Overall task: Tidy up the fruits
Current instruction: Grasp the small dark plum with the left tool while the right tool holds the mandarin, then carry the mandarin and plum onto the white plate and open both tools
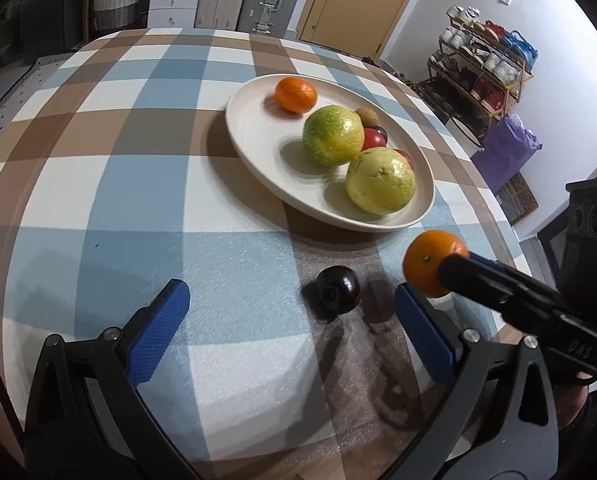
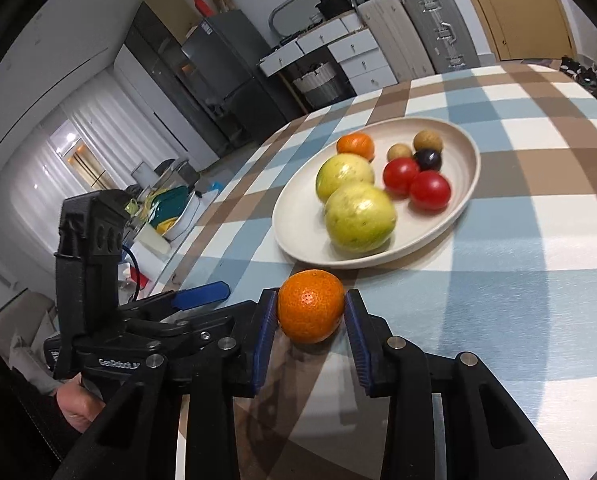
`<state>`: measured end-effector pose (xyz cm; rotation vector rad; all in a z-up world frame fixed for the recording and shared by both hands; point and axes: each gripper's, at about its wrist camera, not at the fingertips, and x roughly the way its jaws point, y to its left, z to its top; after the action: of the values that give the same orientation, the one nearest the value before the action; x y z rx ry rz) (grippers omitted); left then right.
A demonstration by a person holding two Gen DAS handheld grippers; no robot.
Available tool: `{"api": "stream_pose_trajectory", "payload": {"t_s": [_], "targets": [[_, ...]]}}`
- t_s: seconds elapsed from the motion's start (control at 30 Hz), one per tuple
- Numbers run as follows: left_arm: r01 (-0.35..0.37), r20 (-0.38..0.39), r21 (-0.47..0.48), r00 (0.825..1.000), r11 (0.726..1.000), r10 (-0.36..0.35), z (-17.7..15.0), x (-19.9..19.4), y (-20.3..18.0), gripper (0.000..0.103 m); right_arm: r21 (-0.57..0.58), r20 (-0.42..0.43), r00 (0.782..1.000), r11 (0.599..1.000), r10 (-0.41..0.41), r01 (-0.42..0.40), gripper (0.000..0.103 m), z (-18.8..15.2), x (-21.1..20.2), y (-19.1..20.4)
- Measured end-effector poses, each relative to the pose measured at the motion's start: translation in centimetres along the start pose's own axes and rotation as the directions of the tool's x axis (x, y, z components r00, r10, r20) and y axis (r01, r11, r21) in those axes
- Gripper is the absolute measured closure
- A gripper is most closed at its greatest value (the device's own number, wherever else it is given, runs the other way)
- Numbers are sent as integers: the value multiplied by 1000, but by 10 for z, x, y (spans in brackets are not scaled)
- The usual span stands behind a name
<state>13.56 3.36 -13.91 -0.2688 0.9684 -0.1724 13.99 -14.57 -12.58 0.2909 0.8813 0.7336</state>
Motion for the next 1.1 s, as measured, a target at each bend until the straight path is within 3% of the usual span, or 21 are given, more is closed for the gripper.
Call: {"api": "stream_pose_trajectory", "payload": {"t_s": [0.27, 0.33, 0.37, 0.4, 0.43, 0.47, 0.63, 0.87, 1.1], "targets": [[-21, -14, 77, 1000, 997, 22, 5, 13, -20, 4, 10, 33, 999, 1000, -10, 9, 69, 4, -14, -8], [-22, -15, 96, 1000, 995, 24, 5, 15, -25, 15, 12, 41, 999, 1000, -12, 12, 69, 4, -17, -10], [-21, -14, 107, 1000, 994, 23, 5, 14, -27, 28, 13, 43, 999, 1000, -12, 11, 69, 4, -17, -10], [-5, -20, 119, 1000, 993, 8, 5, 14, -29, 48, 16, 46, 999, 1000, -12, 12, 69, 5, -19, -11], [11, -30, 129, 1000, 992, -7, 5, 14, -31, 59, 17, 49, 999, 1000, -13, 12, 69, 5, -20, -12], [18, -46, 140, 999, 990, -12, 5, 15, -33, 79, 19, 53, 998, 1000, -12, 11, 69, 6, -22, -13], [30, -90, 141, 996, 990, -17, 10, 12, -35, 80, 24, 74, 997, 1000, -8, 6, 69, 12, -29, -18], [51, -48, 172, 998, 984, -43, 27, -17, -47, 80, 2, 111, 994, 1000, 22, -22, 69, 30, -36, -15], [70, -7, 142, 998, 987, -70, 62, -23, -41, 80, -14, 142, 989, 999, 43, -42, 69, 55, -36, -12]]}}
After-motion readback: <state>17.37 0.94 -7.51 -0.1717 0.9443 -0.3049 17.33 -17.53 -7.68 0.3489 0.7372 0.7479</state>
